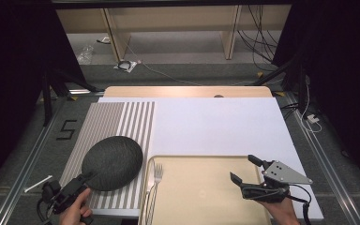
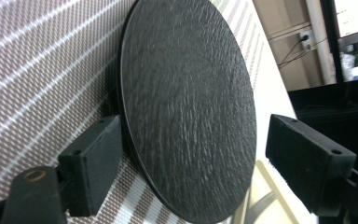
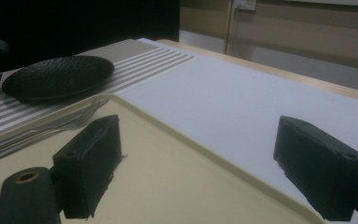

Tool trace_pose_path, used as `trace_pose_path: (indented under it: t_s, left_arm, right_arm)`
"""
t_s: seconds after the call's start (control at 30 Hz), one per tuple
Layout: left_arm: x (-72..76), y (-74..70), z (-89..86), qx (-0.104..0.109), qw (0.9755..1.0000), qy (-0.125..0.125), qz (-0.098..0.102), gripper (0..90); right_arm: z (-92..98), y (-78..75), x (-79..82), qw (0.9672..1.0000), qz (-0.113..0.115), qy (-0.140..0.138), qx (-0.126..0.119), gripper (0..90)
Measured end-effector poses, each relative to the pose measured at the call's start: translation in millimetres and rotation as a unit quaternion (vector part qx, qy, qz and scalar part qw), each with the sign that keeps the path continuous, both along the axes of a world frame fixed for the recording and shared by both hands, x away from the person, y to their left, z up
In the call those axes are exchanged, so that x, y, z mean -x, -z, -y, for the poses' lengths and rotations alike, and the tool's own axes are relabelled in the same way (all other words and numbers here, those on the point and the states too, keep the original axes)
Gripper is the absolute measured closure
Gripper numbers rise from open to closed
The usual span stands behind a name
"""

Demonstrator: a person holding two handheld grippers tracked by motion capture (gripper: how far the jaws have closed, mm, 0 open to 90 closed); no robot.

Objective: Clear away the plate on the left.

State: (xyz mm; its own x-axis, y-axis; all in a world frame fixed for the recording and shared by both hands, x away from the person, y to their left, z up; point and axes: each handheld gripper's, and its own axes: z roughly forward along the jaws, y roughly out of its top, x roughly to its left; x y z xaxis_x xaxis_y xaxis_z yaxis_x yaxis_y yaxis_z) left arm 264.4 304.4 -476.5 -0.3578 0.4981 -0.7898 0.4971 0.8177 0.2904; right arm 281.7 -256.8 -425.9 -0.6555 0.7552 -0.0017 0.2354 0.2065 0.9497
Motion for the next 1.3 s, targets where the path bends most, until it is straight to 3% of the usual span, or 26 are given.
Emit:
trace_pose_path:
  t_s: [0.17,0.4,0.73,1.07,1.3]
  left_arm:
    - [1.0,7.5,-0.6,0.041,0.999,-0.004,-0.013,20.0]
    - [1.2,16.7,1.6,0.091,0.9954,-0.007,-0.03,24.0]
    - [2.1,22.3,6.5,0.116,0.9929,-0.009,-0.026,32.5]
    - [1.4,30.3,13.9,0.152,0.9878,-0.01,-0.035,40.4]
    - [1.0,31.9,16.8,0.15,0.9881,-0.013,-0.03,46.2]
  right_arm:
    - [0.0,0.0,0.0,1.0,0.001,0.001,0.0,15.8]
    - [0.0,0.1,-0.1,1.0,0.001,0.0,0.002,15.9]
    - [-0.2,0.5,-0.5,1.0,0.001,-0.001,0.003,15.9]
    - [-0.1,0.9,-1.1,1.0,-0.001,-0.001,0.002,15.9]
    - [-0.5,1.3,-1.4,1.0,-0.001,-0.002,0.002,15.9]
